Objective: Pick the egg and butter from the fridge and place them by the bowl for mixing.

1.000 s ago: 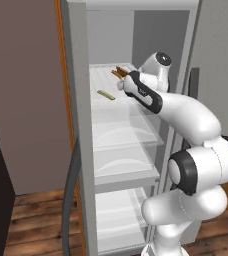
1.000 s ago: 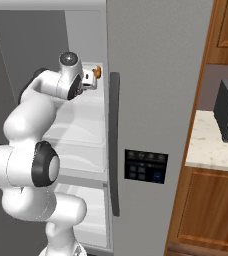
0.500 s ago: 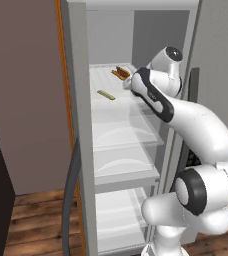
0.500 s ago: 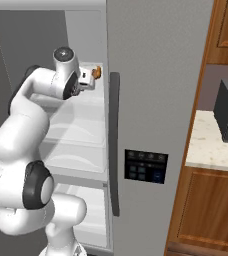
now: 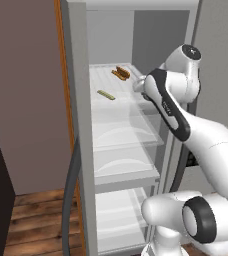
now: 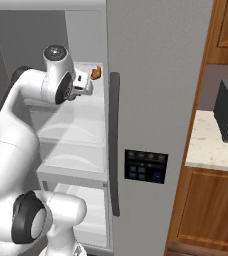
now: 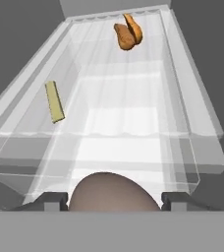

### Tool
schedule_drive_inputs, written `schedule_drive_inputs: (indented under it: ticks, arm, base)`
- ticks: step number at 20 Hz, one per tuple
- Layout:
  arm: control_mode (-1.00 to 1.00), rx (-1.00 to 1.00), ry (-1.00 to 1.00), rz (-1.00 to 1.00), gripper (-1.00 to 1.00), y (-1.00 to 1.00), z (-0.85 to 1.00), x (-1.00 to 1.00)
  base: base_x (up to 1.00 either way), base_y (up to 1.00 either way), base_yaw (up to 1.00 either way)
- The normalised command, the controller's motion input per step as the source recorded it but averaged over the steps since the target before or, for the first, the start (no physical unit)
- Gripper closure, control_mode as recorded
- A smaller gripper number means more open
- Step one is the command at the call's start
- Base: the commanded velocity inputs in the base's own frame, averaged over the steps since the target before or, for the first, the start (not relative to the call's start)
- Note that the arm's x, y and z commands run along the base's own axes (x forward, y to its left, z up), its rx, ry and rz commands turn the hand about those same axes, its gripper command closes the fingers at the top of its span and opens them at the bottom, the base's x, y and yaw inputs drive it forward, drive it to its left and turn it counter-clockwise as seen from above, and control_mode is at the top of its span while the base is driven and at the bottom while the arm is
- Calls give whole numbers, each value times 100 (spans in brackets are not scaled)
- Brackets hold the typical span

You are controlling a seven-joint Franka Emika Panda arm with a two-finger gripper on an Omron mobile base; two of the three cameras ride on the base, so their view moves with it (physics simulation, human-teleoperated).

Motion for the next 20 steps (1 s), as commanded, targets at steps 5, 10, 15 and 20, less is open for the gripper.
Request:
schedule_drive_inputs:
  ticks: [5,10,15,20]
  arm:
    - [-100,3,0,-3,100,0,-4,-69]
    - [-100,3,0,-1,100,-1,-1,-60]
    - [-100,0,1,0,100,0,-2,-38]
    - [100,0,0,0,100,0,0,0]
  base:
    - [0,0,0]
    - [0,0,0]
    - [0,0,0]
    - [0,0,0]
